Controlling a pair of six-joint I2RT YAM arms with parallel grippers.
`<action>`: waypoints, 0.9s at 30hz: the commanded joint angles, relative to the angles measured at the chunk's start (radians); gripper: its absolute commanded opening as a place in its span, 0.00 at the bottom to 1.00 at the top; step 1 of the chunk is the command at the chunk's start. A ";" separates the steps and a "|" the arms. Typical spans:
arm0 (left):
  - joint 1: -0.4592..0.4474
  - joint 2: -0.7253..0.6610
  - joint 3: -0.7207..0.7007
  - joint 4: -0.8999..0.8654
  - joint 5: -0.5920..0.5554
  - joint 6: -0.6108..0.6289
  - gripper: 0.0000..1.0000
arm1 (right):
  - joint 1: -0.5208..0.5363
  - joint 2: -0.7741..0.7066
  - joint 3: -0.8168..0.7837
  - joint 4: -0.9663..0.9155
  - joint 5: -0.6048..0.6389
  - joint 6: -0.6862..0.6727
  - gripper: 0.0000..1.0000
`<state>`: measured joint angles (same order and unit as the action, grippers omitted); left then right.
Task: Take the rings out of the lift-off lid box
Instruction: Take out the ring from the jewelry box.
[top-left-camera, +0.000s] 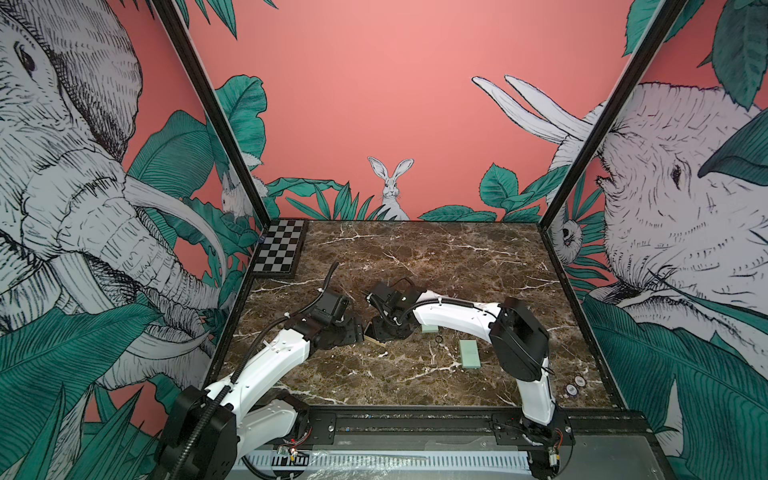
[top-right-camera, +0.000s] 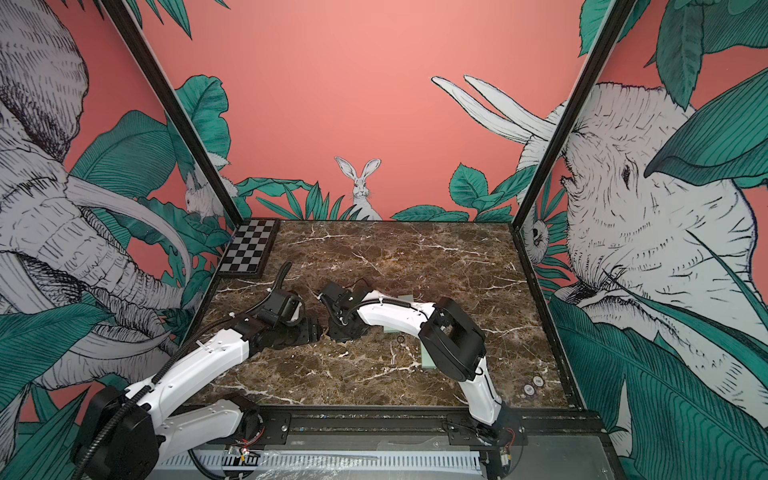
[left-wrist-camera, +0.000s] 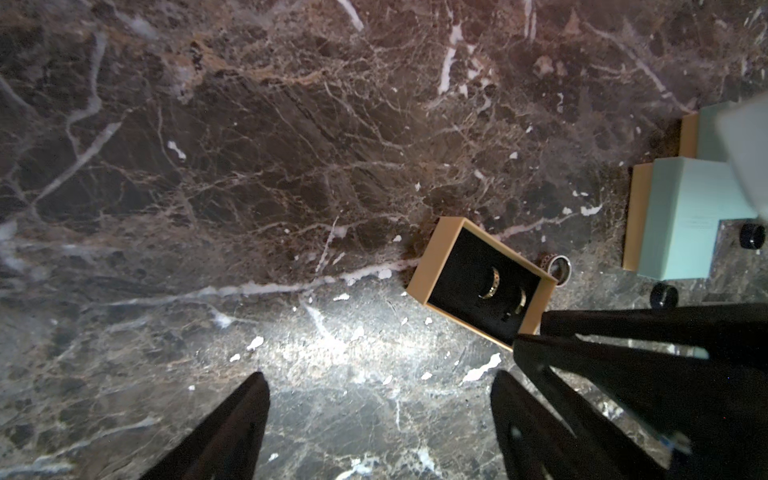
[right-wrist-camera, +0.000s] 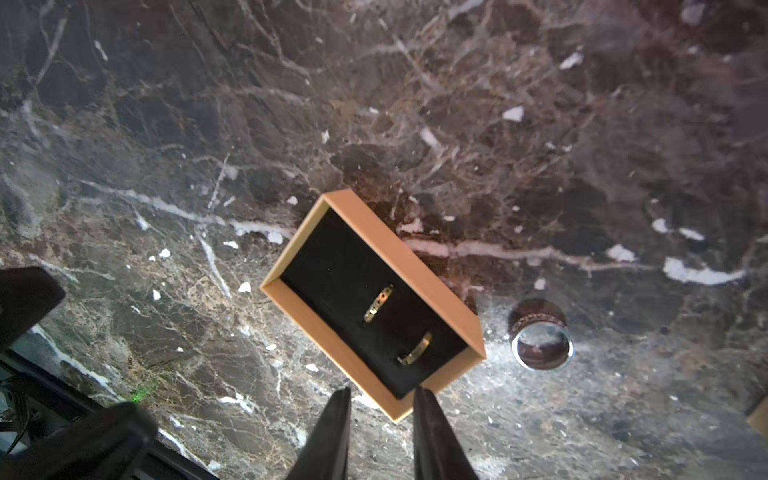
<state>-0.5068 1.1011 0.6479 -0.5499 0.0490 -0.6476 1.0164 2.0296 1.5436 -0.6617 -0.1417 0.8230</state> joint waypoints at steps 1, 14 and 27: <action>0.007 -0.007 -0.021 -0.011 0.005 -0.023 0.85 | 0.005 0.025 0.018 -0.029 0.022 0.011 0.28; 0.006 -0.004 -0.050 0.027 0.040 -0.061 0.80 | 0.000 0.046 0.051 -0.091 0.087 -0.035 0.26; 0.007 0.002 -0.060 0.041 0.081 -0.125 0.76 | -0.016 0.068 0.073 -0.121 0.089 -0.078 0.26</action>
<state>-0.5068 1.1034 0.6010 -0.5098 0.1207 -0.7341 1.0065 2.0735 1.6020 -0.7528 -0.0578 0.7532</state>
